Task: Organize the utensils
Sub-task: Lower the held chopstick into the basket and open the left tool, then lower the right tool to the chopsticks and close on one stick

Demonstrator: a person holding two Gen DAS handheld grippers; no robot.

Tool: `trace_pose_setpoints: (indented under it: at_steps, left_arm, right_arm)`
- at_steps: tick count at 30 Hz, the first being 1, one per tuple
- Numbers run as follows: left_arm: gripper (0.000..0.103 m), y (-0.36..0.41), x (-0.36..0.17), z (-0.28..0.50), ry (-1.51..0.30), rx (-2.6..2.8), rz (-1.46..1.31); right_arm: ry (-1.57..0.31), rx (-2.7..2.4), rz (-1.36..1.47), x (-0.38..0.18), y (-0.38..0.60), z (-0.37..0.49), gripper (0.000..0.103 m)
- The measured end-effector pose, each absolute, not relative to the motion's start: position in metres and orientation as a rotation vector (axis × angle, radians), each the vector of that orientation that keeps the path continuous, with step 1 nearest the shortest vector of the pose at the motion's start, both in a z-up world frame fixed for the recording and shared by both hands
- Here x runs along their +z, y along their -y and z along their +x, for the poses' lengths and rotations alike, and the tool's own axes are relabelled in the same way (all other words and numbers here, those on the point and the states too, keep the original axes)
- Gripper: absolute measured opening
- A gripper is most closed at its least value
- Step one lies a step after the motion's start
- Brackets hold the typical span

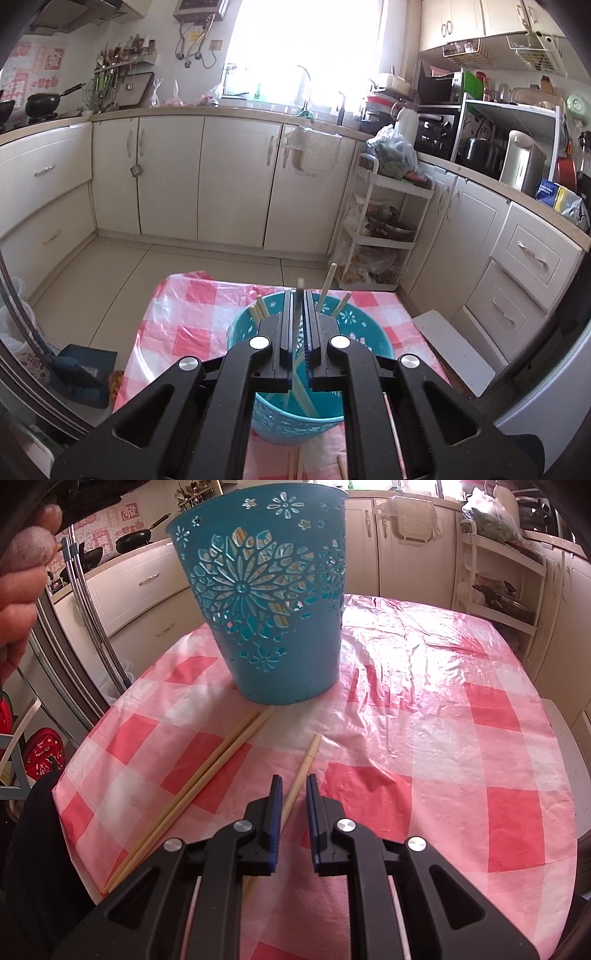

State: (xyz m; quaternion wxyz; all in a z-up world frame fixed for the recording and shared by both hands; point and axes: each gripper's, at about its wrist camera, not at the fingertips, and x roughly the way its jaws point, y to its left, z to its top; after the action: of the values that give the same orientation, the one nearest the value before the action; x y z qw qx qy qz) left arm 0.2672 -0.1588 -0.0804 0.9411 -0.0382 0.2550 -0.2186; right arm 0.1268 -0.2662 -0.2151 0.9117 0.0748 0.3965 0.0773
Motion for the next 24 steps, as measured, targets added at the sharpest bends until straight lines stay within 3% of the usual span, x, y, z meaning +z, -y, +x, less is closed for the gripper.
trace_pose_setpoints:
  at_steps: [2, 7, 10, 24]
  left_arm:
    - [0.007, 0.155, -0.087, 0.264, -0.538, -0.443, -0.078]
    - [0.04, 0.13, -0.1, 0.249, -0.555, -0.403, -0.103]
    - [0.047, 0.112, -0.111, 0.239, -0.571, -0.375, -0.118]
    - [0.056, 0.079, -0.191, 0.21, -0.732, -0.293, -0.067]
  right_arm:
    - [-0.817, 0.162, 0.16, -0.215, 0.267, 0.127, 0.014]
    - [-0.829, 0.165, 0.204, -0.215, 0.272, 0.128, 0.014]
    - [-0.862, 0.148, 0.238, -0.213, 0.273, 0.133, 0.014]
    - [-0.95, 0.189, -0.003, -0.207, 0.25, 0.14, 0.01]
